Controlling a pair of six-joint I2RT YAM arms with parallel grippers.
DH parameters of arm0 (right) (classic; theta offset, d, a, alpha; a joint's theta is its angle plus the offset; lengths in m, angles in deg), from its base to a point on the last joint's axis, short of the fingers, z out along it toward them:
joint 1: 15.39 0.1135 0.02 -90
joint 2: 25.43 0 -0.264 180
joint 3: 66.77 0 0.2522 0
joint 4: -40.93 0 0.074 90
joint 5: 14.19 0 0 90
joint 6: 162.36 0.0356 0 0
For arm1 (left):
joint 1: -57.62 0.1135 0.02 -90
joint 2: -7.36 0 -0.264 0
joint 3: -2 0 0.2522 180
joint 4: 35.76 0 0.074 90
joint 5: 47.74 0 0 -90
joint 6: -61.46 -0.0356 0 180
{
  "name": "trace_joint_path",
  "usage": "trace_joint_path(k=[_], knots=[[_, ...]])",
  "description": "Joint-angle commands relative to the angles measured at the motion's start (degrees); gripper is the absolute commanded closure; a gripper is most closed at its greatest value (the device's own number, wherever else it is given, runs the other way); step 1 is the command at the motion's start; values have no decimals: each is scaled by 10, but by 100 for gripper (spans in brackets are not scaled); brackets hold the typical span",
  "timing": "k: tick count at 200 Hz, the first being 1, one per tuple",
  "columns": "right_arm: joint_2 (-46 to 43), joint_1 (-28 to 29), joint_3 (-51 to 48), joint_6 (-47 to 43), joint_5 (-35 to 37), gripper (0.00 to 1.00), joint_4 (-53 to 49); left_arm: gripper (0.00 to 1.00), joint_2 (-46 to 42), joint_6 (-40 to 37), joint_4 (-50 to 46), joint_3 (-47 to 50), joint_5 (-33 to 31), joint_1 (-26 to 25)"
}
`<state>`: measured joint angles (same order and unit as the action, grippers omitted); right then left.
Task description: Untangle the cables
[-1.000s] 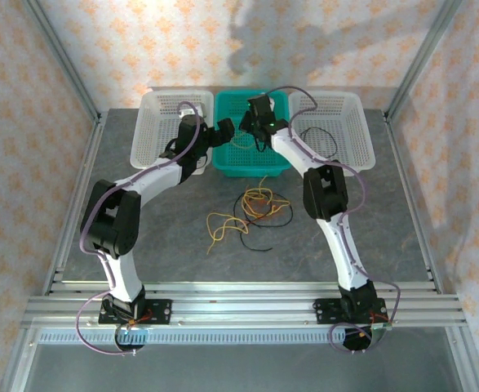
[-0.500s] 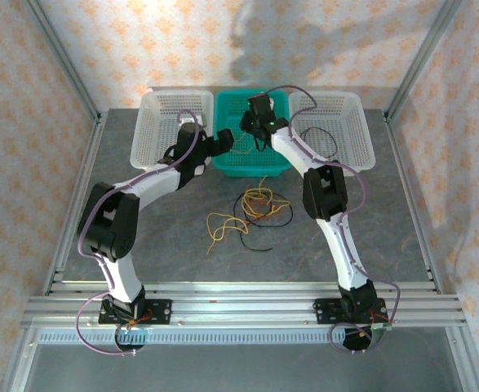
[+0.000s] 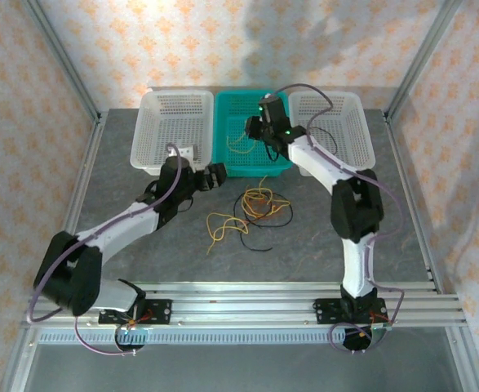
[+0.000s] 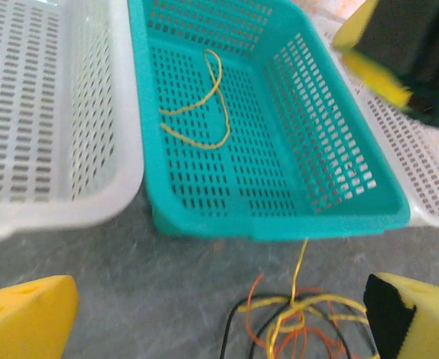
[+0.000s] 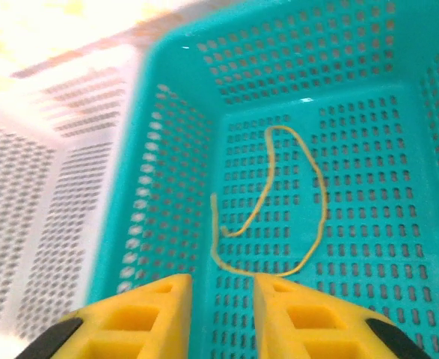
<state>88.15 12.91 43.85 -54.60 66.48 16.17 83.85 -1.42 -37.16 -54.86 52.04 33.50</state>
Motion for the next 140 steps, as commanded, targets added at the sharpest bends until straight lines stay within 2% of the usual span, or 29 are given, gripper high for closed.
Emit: trace_joint_path(k=[1, 36, 73, 114, 140], knots=[[-67, 25, -72, -51, -26, 73, 60, 1, -57, 15, -20, 32, -20, -29], [-136, 47, -160, -78, -78, 73, 60, 1, -119, 51, -36, 79, -20, -54], [-196, 73, -246, -89, -101, 72, 36, 1, -167, 95, -44, 114, -14, -80], [-261, 82, -339, -80, -139, 65, 2, 1, -212, 143, -41, 165, -15, -104], [-292, 90, -383, -73, -130, 60, -14, 1, -214, 162, -26, 188, -22, -133]])
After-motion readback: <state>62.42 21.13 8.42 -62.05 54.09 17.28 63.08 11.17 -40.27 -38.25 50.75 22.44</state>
